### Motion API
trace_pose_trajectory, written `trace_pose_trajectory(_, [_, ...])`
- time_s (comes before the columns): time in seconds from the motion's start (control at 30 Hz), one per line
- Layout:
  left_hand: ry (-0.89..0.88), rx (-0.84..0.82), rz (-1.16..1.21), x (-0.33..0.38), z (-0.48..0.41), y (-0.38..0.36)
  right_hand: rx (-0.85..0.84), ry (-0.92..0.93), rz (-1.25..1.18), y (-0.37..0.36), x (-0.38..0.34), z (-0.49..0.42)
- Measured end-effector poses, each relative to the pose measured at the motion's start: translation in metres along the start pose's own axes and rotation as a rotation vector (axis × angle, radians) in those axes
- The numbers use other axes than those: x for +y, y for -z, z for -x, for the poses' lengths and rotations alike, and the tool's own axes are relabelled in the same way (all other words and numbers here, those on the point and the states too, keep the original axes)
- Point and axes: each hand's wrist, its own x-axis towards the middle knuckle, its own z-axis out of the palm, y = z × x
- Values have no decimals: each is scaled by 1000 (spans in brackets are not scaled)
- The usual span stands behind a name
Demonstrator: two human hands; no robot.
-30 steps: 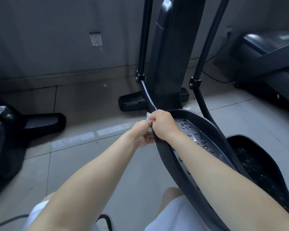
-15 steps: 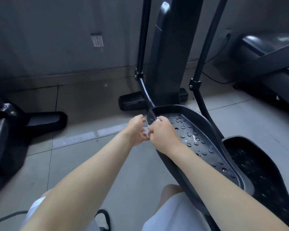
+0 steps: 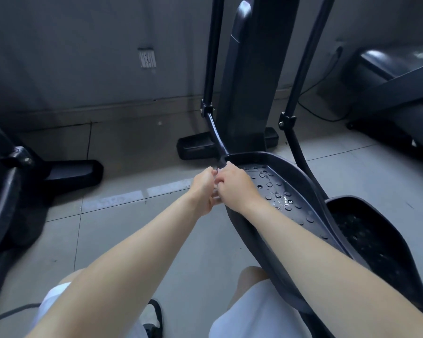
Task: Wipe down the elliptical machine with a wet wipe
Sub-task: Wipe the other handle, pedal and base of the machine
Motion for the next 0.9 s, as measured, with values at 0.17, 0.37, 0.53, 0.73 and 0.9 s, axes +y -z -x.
trace_pose_trajectory(0.17, [-49,-4,-90,-9,4,-6,190,186,-123,0,9,61])
trace_pose_trajectory(0.37, [-112,-7,-216,-20,5,-8,279,86,-398,1,10,55])
trace_pose_trajectory(0.53, [-189,-61,-231,-25,18,-6,280,-134,-541,8,9,37])
trace_pose_trajectory(0.73, [-225,-51,-277,-53,21,-16,221,-237,-472,9,20,74])
trace_pose_trajectory(0.9, [-232,-16,-296,-72,12,-24,167,-153,-498,5,16,86])
